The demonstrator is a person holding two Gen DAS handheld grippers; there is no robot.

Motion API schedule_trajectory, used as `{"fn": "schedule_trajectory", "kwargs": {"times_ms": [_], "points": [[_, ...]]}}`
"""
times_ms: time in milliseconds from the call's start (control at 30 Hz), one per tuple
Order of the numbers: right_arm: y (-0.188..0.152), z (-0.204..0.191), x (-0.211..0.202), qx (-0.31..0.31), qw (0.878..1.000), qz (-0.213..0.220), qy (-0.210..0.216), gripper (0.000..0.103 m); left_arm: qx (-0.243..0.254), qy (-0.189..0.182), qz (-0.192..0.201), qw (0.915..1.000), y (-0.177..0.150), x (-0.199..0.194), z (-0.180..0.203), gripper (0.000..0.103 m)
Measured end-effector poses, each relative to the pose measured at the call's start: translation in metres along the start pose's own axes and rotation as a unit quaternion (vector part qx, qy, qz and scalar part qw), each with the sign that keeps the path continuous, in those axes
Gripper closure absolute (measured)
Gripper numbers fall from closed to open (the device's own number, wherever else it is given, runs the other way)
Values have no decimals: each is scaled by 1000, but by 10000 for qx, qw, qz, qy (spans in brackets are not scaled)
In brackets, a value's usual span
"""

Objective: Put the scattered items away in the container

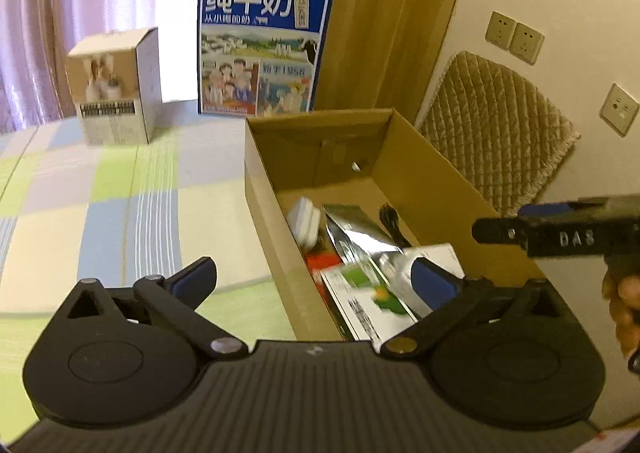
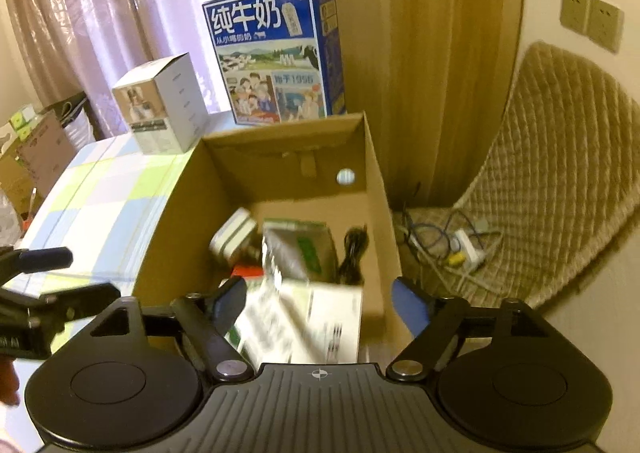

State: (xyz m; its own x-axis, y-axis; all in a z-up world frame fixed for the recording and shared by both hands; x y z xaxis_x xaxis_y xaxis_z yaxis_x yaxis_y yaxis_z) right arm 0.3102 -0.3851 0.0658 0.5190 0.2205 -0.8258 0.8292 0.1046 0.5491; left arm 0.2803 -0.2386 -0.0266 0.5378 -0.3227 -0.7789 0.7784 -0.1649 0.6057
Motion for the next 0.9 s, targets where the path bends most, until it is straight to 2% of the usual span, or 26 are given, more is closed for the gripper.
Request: {"fn": "schedule_trajectory", "kwargs": {"times_ms": [67,167,267,367,633,767,900], "points": [[-15,-3,-12,153,9999,-57,4,10,46,-103,25,9999,-8,-12,5,1],[-36,-6,-32,282,9995,-129,-93,6,178,-178,-21,9997,-24,-32,12,1],[-53,-14,-58,123,9998,32,-169,2,278,-174,-28,9995,-40,-53,17,2],[-70,-24,-82,81,9997,179,-175,2,357,-153,12,9992,-58,-76,23,1],[-117,-46,-124,286,9991,214,-207,2,259,311,40,9992,-98,-124,35,1],[-138,-55,-142,202,9987,266,-384,2,249,291,12,9993,-114,-141,42,1],[-158,-60,-152,187,9983,187,-514,2,-10,187,-17,9998,-128,-156,45,1]]}}
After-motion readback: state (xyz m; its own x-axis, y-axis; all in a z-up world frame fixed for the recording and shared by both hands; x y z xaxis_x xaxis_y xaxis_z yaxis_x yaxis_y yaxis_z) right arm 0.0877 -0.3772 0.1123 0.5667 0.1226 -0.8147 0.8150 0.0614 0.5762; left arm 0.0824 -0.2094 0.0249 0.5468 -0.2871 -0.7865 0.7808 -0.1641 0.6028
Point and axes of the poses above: each gripper's, at about its wrist camera, not at the fingertips, and x roughly the way its jaws point, z to its right, y to its top, the point moved 8 cm from there along x, roughly the way its jaws point, and after that the axes turned 9 degrees about -z, right-handed, at the moved point
